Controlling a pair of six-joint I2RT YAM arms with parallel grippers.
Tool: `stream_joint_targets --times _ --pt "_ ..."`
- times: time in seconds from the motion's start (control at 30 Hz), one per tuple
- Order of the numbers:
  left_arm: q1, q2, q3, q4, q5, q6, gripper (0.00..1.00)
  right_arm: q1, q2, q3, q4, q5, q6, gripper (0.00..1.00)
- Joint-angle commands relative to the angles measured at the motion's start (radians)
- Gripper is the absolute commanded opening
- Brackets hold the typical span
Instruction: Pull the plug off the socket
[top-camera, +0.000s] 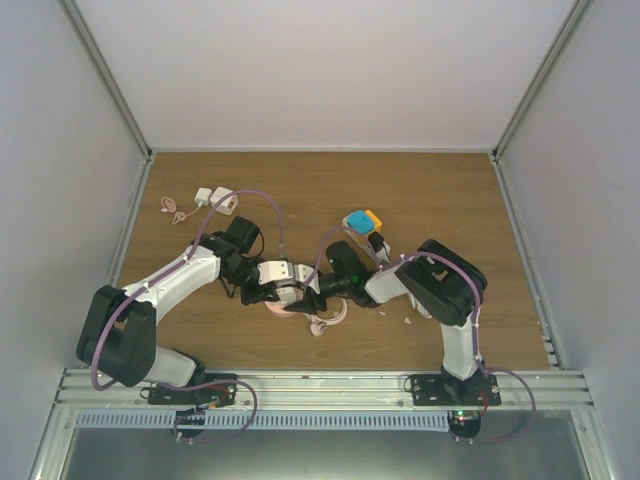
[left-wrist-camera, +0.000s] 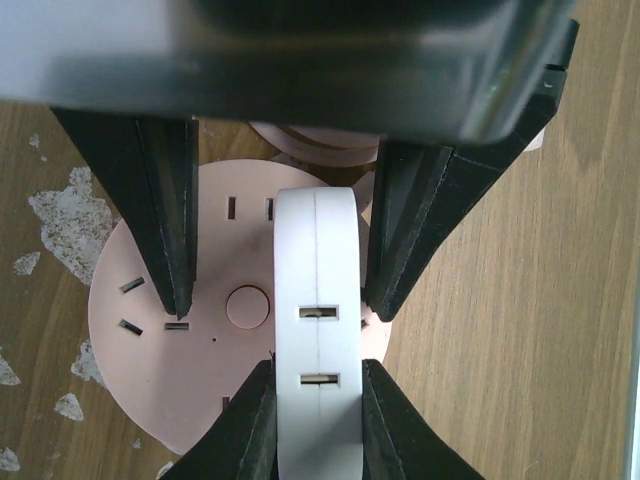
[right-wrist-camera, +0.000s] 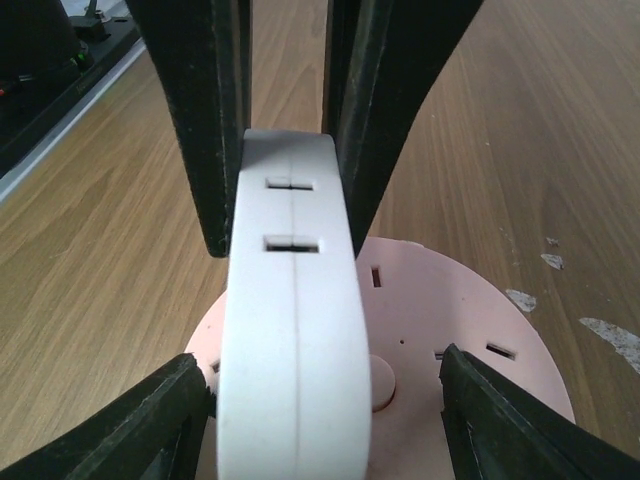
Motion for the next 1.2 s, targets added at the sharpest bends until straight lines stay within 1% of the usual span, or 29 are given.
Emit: stream_joint_targets --times 0.0,0.13,0.27,0.4,0.57,0.73,0.87,1.0,1.17 --pt "0.001 -0.041 0.026 0.111 0.127 -0.012 0.00 0.025 0.041 -0.019 -0.121 0.054 -0.030 0.65" --pt "0.001 -0.059 0.060 0.063 0.183 -0.004 0.00 0.023 0.060 -0.028 -0.133 0.056 -0.038 0.64" --pt "0.001 -0.076 0.074 0.043 0.201 0.013 0.00 0.013 0.084 -0.028 -0.137 0.051 -0.023 0.64" --pt "0.001 -0.103 0.063 0.043 0.170 0.053 0.00 -0.004 0.102 -0.018 -0.148 0.040 -0.011 0.64" --pt "0.001 -0.108 0.054 0.042 0.096 0.094 0.00 -0.012 0.104 -0.018 -0.155 0.041 -0.015 0.65" --pt "0.006 -0.108 0.051 0.010 0.067 0.116 0.00 -0.015 0.074 -0.021 -0.151 0.031 -0.013 0.66" --pt "0.031 -0.114 0.047 -0.014 0.055 0.125 0.00 -0.017 0.019 -0.014 -0.157 0.013 -0.011 0.68" --pt "0.075 -0.110 0.073 -0.045 0.093 0.125 0.00 -0.018 -0.037 0.002 -0.185 -0.011 -0.010 0.70" --pt "0.138 -0.096 0.106 -0.090 0.196 0.137 0.00 -0.034 -0.085 0.026 -0.222 -0.023 -0.011 0.72"
